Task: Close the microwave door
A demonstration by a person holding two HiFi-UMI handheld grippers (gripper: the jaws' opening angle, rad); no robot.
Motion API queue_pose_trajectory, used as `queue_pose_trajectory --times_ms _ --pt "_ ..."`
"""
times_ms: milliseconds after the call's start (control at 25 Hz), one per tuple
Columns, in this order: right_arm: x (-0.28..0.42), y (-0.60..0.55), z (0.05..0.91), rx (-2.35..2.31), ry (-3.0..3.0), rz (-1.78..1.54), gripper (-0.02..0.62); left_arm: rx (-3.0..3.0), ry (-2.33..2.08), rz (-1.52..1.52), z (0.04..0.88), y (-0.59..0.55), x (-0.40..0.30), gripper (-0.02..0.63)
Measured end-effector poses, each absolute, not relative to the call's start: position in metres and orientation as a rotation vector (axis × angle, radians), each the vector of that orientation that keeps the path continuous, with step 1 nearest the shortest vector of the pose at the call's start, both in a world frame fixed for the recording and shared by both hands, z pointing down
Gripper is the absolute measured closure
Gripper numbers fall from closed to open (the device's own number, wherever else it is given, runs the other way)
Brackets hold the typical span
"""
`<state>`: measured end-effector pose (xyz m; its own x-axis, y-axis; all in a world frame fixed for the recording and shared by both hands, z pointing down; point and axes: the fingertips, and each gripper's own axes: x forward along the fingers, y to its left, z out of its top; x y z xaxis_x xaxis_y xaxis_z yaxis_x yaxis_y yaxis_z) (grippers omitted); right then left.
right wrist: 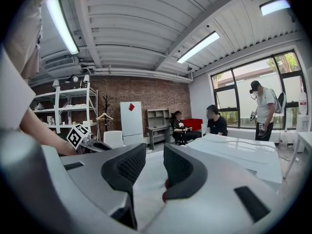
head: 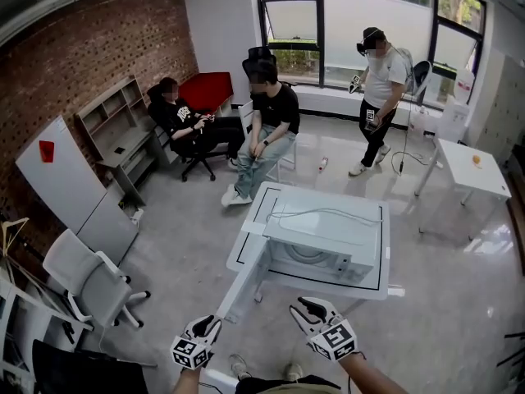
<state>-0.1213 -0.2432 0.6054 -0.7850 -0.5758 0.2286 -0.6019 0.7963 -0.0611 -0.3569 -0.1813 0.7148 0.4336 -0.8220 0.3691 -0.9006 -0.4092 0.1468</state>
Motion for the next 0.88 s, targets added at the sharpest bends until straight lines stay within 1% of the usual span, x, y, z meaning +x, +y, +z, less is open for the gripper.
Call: queue_pose_trajectory --times_ms 200,360,520,880 --pt "-0.127 -0.245 0.606 0.958 -2.786 0.203 0.483 2.332 -1.473 0.443 0.752 -0.188 -0.368 0.447" --pt "-0.131 -0.243 0.607 0.966 -2.773 0.213 0.483 2.308 -1.422 0.469 0.769 -0.196 -0.367 0.422" --pt "-0.131 -0.243 0.608 0.981 -2.761 0.217 0.483 2.306 -1.368 0.477 0.778 -0.200 -0.362 0.419" --pt "-0.118 -0.241 0.609 1.014 -2.743 0.217 0.483 2.365 -1.244 0.461 0.770 -0.187 -0.323 0.419"
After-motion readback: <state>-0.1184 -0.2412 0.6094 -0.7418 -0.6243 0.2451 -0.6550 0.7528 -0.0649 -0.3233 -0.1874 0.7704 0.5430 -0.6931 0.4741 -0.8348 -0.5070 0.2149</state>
